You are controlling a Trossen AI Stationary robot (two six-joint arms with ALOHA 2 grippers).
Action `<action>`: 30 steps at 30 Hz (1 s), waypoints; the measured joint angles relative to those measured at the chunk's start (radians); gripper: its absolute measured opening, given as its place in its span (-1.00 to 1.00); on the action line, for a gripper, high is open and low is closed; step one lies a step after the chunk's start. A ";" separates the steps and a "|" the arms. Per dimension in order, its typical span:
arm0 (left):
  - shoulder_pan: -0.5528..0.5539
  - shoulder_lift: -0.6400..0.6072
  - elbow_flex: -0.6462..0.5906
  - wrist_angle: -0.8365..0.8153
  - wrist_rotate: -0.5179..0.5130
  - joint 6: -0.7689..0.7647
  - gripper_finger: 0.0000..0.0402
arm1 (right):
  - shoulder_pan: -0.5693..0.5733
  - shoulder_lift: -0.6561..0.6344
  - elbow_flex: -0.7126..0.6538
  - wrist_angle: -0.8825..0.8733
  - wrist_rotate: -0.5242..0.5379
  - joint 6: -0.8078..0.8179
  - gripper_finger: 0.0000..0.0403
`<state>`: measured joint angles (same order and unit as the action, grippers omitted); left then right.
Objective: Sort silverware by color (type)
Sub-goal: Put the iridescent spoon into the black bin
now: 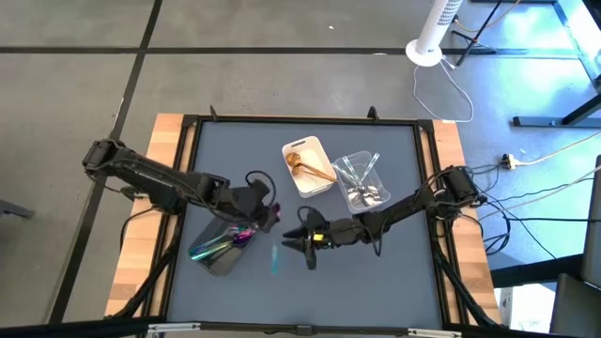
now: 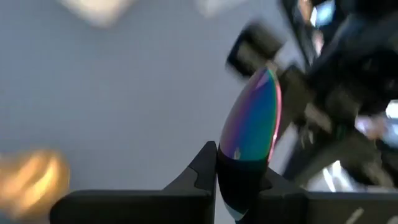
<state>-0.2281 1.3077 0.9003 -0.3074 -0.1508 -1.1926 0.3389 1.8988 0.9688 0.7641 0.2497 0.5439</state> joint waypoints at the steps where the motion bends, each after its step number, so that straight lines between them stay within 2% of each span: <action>1: 0.010 -0.011 0.000 -0.032 0.071 -0.014 -0.93 | 0.000 0.000 0.000 -0.005 -0.026 0.001 -0.45; 5: 0.046 -0.048 0.000 -0.108 0.347 -0.057 -0.92 | 0.001 0.000 0.000 -0.029 -0.091 0.000 -0.45; 7: 0.054 -0.058 0.000 -0.157 0.452 -0.075 -0.92 | 0.001 0.000 0.000 -0.045 -0.099 0.001 -0.45; 10: 0.051 -0.063 -0.001 -0.291 0.561 -0.126 -0.92 | 0.001 0.000 0.000 -0.071 -0.105 0.001 -0.45; 13: 0.051 -0.063 -0.001 -0.439 0.623 -0.164 -0.92 | 0.001 0.000 0.000 -0.094 -0.105 0.001 -0.45; 17: 0.051 -0.062 -0.001 -0.615 0.628 -0.167 -0.92 | 0.001 0.000 0.000 -0.093 -0.105 0.001 -0.45; 21: 0.051 -0.058 -0.001 -0.718 0.567 -0.167 -0.92 | 0.001 0.000 0.000 -0.093 -0.105 0.001 -0.45; 25: 0.051 -0.047 -0.001 -0.727 0.482 -0.160 -0.92 | 0.001 0.000 0.000 -0.089 -0.105 0.001 -0.45; 30: 0.051 -0.009 -0.001 -0.713 0.467 -0.111 -0.92 | 0.001 0.000 0.000 -0.089 -0.105 0.001 -0.45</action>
<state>-0.1768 1.2986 0.8993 -1.0205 0.3161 -1.3034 0.3397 1.8988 0.9688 0.6750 0.1450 0.5447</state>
